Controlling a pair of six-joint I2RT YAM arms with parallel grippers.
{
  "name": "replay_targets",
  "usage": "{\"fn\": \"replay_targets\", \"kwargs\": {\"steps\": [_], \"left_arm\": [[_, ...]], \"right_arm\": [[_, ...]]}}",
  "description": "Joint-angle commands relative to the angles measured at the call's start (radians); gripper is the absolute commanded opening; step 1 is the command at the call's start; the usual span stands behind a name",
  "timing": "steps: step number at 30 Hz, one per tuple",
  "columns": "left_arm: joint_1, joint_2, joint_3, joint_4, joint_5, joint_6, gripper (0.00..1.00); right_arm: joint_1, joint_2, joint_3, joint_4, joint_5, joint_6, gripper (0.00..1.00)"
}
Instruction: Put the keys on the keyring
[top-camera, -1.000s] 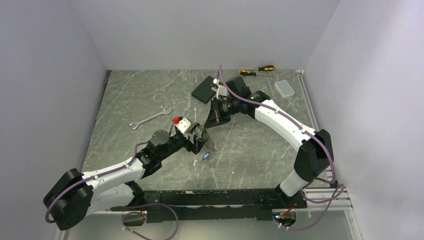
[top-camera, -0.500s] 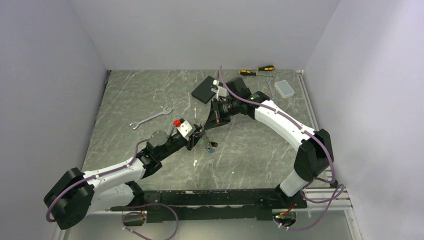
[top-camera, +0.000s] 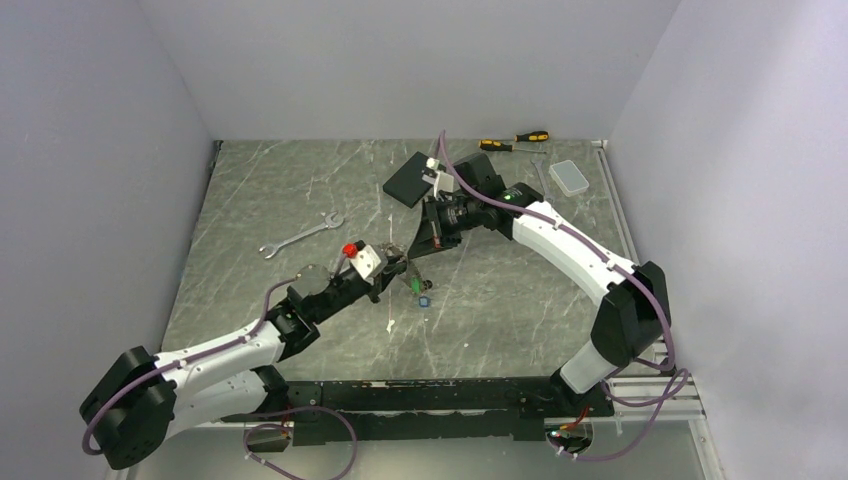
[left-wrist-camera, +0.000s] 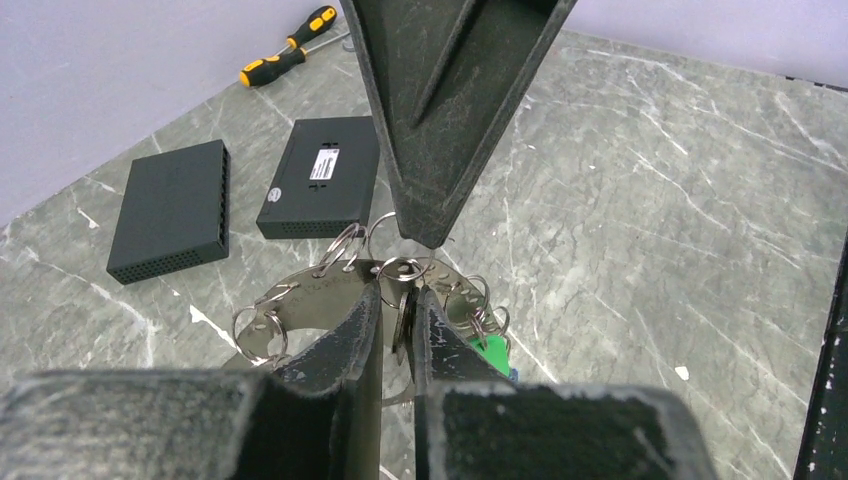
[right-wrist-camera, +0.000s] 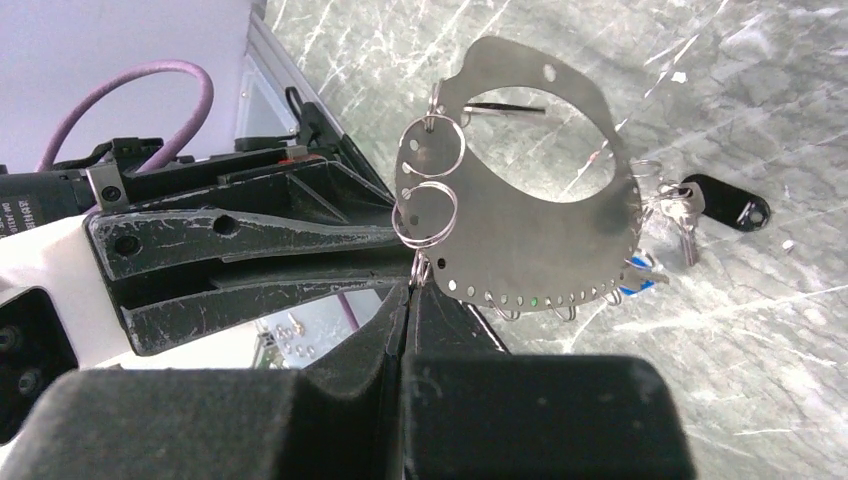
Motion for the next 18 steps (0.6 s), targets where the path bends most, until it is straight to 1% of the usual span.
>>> {"fn": "replay_targets", "kwargs": {"steps": [1, 3, 9, 18], "left_arm": [[-0.003, -0.023, 0.042, -0.058, -0.01, 0.039, 0.03], [-0.005, -0.023, 0.05, -0.065, -0.013, 0.047, 0.0], [-0.013, -0.029, 0.094, -0.137, -0.018, 0.068, 0.0], [-0.03, -0.044, 0.135, -0.196, -0.027, 0.097, 0.0]], "right_arm": [[-0.012, -0.055, 0.002, 0.005, -0.022, -0.039, 0.0], [-0.013, -0.056, 0.003, -0.01, -0.023, -0.054, 0.0], [-0.016, -0.065, 0.0, -0.049, -0.043, -0.097, 0.0], [-0.016, -0.053, 0.0, -0.096, -0.09, -0.155, 0.0]]}}
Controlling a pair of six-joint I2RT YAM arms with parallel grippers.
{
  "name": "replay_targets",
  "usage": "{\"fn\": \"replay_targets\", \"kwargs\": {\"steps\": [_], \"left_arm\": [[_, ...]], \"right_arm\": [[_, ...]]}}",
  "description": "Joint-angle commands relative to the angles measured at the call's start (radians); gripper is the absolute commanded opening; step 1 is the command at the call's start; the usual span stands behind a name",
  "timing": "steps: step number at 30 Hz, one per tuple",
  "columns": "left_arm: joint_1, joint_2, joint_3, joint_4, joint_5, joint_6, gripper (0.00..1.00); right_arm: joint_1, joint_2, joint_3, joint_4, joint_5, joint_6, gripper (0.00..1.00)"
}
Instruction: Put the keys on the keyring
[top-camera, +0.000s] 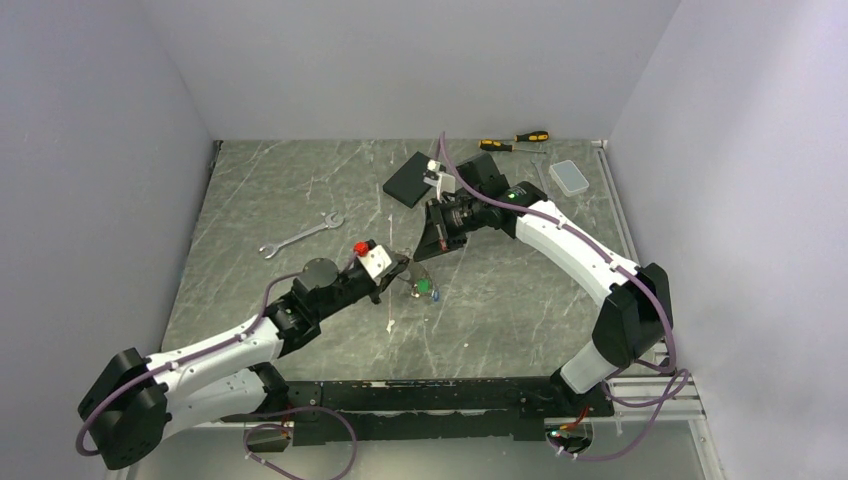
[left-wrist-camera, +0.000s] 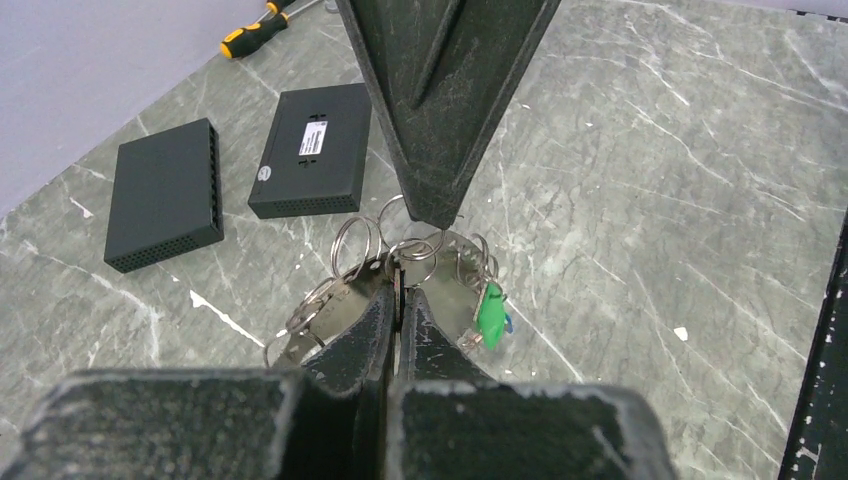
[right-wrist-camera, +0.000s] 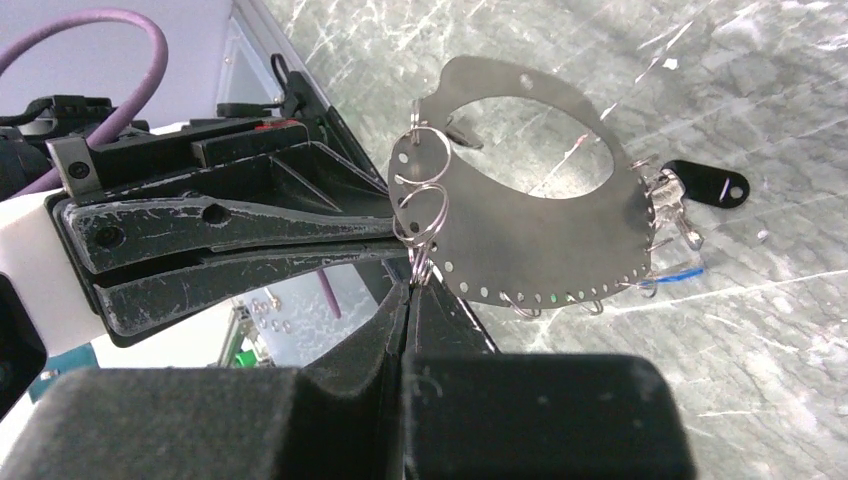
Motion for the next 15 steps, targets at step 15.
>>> {"fn": "replay_targets", "kwargs": {"steps": [15], "left_arm": [[-0.013, -0.054, 0.121, -0.104, -0.03, 0.064, 0.0]], "right_arm": [[-0.002, -0.047, -0.001, -0.084, -0.07, -0.156, 0.0]]}}
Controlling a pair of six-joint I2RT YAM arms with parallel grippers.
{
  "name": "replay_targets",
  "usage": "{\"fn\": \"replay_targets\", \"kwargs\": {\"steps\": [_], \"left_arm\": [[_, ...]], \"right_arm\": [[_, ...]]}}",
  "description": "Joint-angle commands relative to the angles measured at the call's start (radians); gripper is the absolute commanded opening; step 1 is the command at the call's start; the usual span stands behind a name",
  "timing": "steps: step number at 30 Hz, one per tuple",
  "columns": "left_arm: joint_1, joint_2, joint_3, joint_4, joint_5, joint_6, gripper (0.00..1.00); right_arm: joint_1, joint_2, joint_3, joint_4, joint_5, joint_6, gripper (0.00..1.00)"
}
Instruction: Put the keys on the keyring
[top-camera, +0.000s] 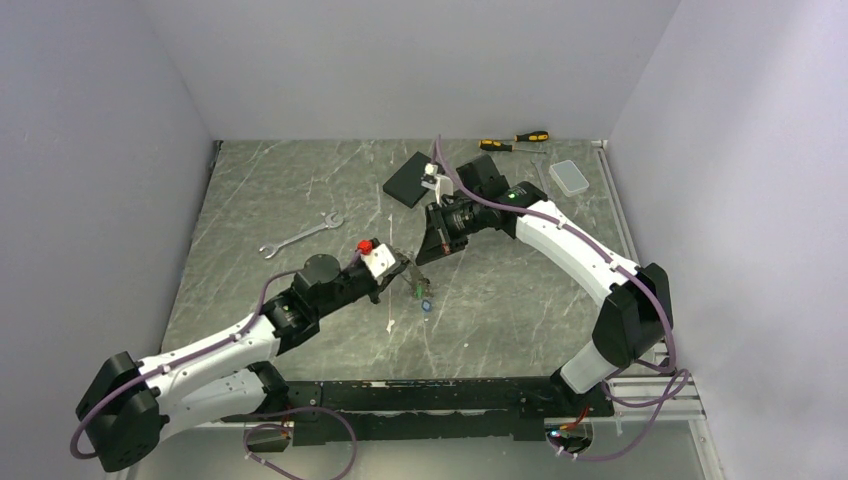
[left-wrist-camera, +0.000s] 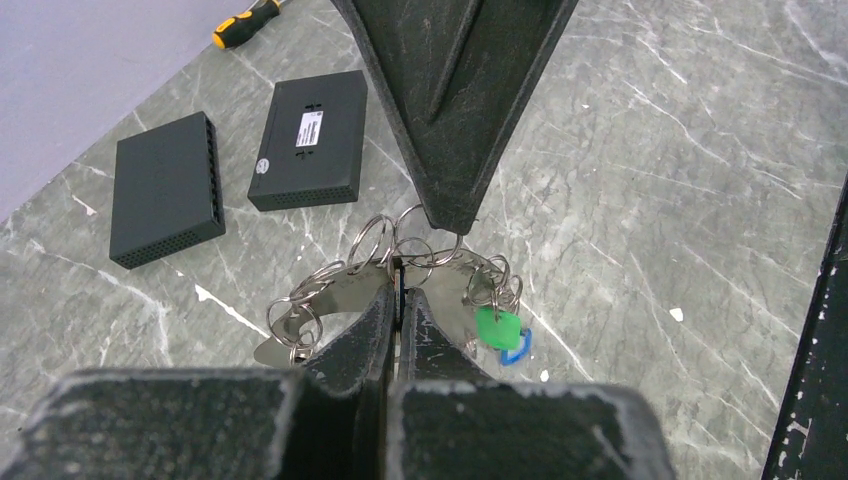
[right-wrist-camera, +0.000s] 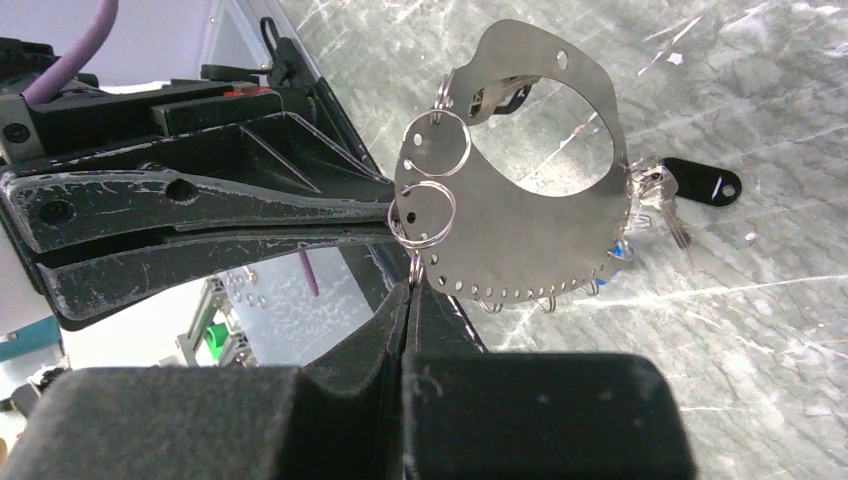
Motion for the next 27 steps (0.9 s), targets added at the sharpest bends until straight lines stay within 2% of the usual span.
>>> {"fn": "replay_targets", "kwargs": {"steps": [1, 13, 22, 27], "left_arm": [[-0.002, -0.035, 0.07, 0.008, -0.028, 0.042, 0.0], [-0.004, -0.063, 0.145, -0.127, -0.006, 0.1, 0.0], [-0.028, -0.042, 0.283, -0.378, 0.046, 0.242, 0.0], [-0.04, -0.03, 0.318, -0.455, 0.107, 0.279, 0.0]], "right_arm": [[-0.001, -0.051, -0.001, -0.043, -0.037, -0.059, 0.0], [0.027, -0.078, -0.026, -0.031, -0.083, -0.109, 0.0], [0.051, -0.06, -0.012, -0.065, -0.084, -0.139, 0.0], [0.054, -0.053, -0.006, -0.062, -0.065, -0.137, 0.0]]}}
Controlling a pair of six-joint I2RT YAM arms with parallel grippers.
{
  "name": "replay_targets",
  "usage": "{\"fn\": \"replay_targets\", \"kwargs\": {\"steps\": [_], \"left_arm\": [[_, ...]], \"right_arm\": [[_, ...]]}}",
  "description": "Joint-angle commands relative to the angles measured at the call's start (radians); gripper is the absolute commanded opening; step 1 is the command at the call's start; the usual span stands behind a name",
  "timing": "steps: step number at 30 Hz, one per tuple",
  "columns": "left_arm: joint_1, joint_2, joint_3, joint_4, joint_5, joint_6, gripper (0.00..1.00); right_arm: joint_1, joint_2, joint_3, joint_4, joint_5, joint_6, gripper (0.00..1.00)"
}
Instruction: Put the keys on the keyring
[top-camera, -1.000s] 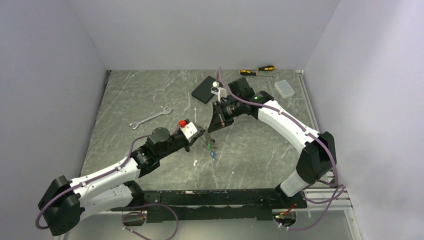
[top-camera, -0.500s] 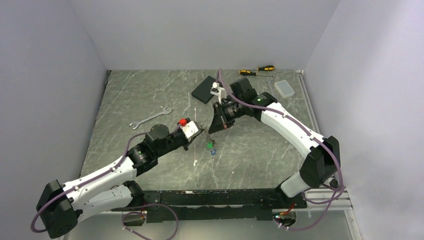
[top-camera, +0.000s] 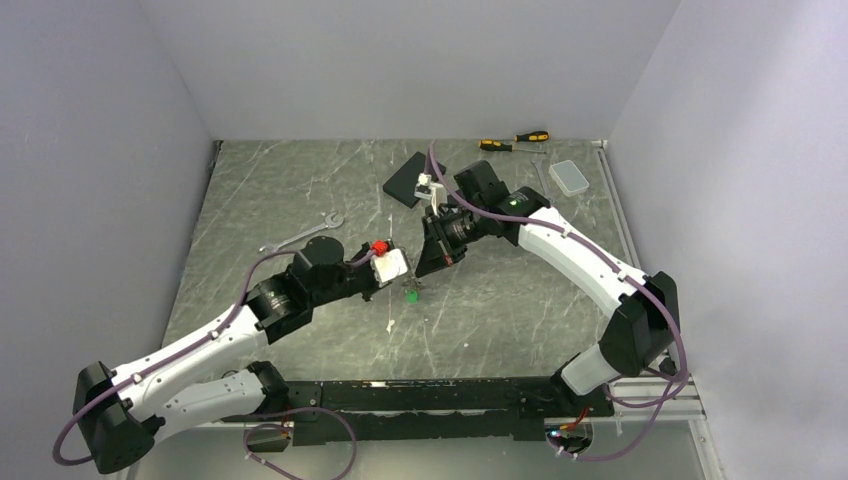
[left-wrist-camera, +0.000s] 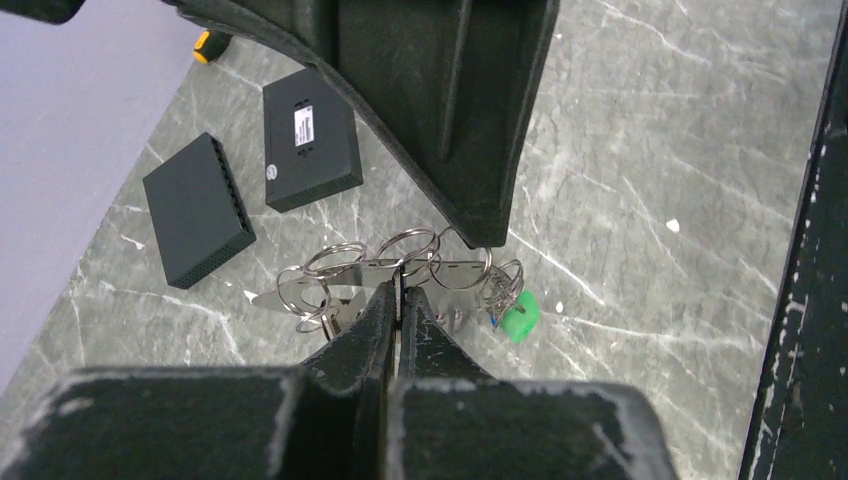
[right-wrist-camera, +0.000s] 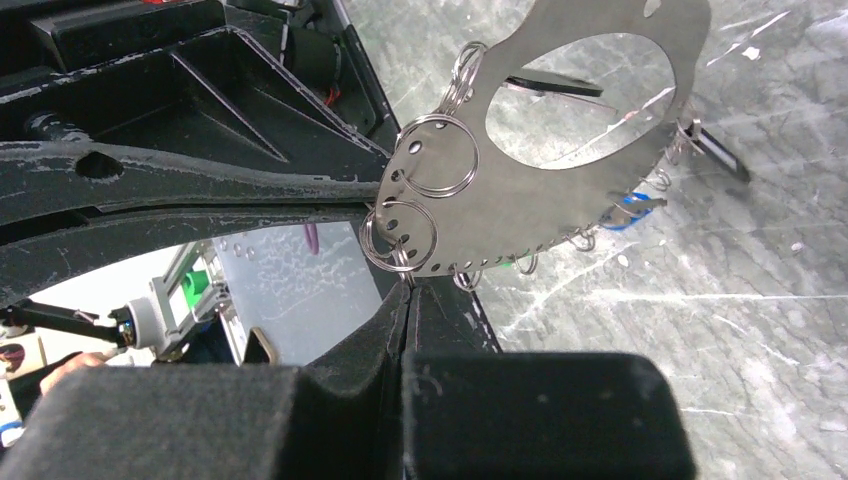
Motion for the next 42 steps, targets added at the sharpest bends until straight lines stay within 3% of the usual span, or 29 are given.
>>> {"fn": "replay_targets", "kwargs": {"steps": [1, 17, 28, 42], "left_arm": [[-0.014, 0.007, 0.074, -0.031, 0.064, 0.069, 0.0], [-0.046, 0.033, 0.096, -0.129, 0.134, 0.065, 0.0], [-0.049, -0.047, 0.094, -0.203, 0.099, 0.067, 0.0], [-0.049, -0.063, 0.04, -0.161, 0.02, 0.072, 0.0]], "right_arm": [[0.01, -0.005, 0.011, -0.017, -0.012, -0.023, 0.0], [0.008, 0.003, 0.013, 0.038, -0.015, 0.005, 0.0], [0.008, 0.029, 0.032, 0.071, -0.045, 0.032, 0.0], [0.009, 0.079, 0.038, 0.108, -0.099, 0.074, 0.0]]}}
